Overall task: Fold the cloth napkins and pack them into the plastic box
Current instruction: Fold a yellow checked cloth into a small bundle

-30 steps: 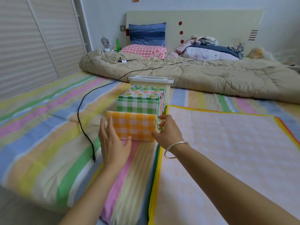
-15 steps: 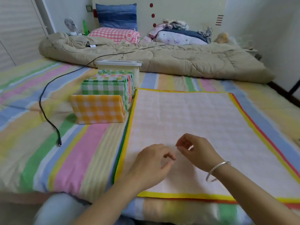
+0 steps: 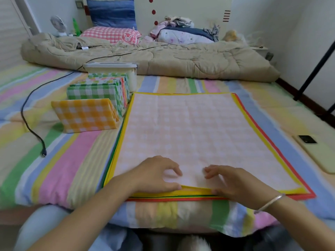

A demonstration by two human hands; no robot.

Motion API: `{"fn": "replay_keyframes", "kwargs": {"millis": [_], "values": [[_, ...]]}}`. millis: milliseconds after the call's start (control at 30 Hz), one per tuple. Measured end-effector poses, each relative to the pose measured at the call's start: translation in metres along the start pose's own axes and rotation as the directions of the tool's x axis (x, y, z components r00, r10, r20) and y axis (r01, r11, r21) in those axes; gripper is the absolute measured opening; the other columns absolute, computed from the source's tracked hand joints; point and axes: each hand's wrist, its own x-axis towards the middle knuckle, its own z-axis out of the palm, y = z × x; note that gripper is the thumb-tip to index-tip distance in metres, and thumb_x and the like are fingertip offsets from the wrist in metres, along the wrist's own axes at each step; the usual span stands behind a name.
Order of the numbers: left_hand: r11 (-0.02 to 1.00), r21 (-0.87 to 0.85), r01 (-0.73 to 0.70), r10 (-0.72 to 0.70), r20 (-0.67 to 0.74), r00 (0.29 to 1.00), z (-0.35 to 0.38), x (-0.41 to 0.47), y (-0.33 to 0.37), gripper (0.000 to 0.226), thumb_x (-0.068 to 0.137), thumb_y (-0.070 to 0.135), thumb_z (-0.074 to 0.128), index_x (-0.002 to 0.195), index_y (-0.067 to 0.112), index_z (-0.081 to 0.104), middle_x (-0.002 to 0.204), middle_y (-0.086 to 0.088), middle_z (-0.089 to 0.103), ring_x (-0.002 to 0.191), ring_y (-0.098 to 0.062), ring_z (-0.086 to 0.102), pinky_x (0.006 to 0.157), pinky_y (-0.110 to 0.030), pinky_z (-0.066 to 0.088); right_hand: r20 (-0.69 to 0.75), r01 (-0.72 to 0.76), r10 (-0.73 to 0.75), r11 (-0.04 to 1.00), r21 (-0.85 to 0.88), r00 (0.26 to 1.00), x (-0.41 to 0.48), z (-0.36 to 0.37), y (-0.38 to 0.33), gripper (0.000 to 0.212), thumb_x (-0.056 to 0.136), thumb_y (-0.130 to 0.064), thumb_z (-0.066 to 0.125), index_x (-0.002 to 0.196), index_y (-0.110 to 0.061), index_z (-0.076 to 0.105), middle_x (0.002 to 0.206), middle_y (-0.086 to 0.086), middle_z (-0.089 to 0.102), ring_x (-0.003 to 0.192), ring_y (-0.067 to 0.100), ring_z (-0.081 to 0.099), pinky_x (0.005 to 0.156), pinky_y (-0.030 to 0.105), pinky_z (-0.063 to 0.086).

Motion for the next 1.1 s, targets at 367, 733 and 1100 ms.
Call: {"fn": "replay_keyframes", "kwargs": {"millis": [367, 733, 1100], "values": [[0.992, -0.088, 0.089, -0.075, 0.147, 0.986, -0.028, -0.001, 0.028, 0.021, 0.098, 0.030, 0.059, 0.078, 0.029, 0.064, 0.079, 0.017, 0.070, 0.075, 0.003, 0.060, 0.072, -0.021, 0.047, -0.131, -0.021, -0.006, 0.978, -0.206, 0.991, -0.014, -0.012, -0.009, 0.013, 0.098, -0.038, 0.050, 0.086, -0.034, 0.056, 0.053, -0.018, 0.053, 0.053, 0.007, 0.048, 0.056, 0.028, 0.038], [0.952, 0.264, 0.156, -0.144, -0.068, 0.987, -0.062, 0.031, 0.038, 0.016, 0.100, 0.035, 0.053, 0.096, 0.027, 0.067, 0.089, 0.015, 0.069, 0.090, -0.005, 0.063, 0.082, -0.026, 0.048, -0.068, -0.095, 0.078, 0.950, -0.296, 0.995, 0.033, -0.070, -0.017, 0.014, 0.098, -0.035, 0.052, 0.094, -0.029, 0.064, 0.071, -0.013, 0.057, 0.068, 0.007, 0.050, 0.065, 0.020, 0.040], [0.901, 0.424, 0.091, 0.112, -0.431, 0.895, 0.006, 0.046, 0.005, 0.052, 0.103, 0.041, 0.029, 0.122, 0.018, 0.071, 0.130, -0.001, 0.067, 0.125, -0.018, 0.060, 0.113, -0.046, 0.026, -0.361, -0.253, 0.156, 0.937, -0.240, 0.920, 0.141, -0.048, 0.029, 0.022, 0.098, -0.036, 0.052, 0.104, -0.025, 0.070, 0.105, -0.002, 0.069, 0.101, 0.022, 0.059, 0.074, 0.031, 0.043]]}}
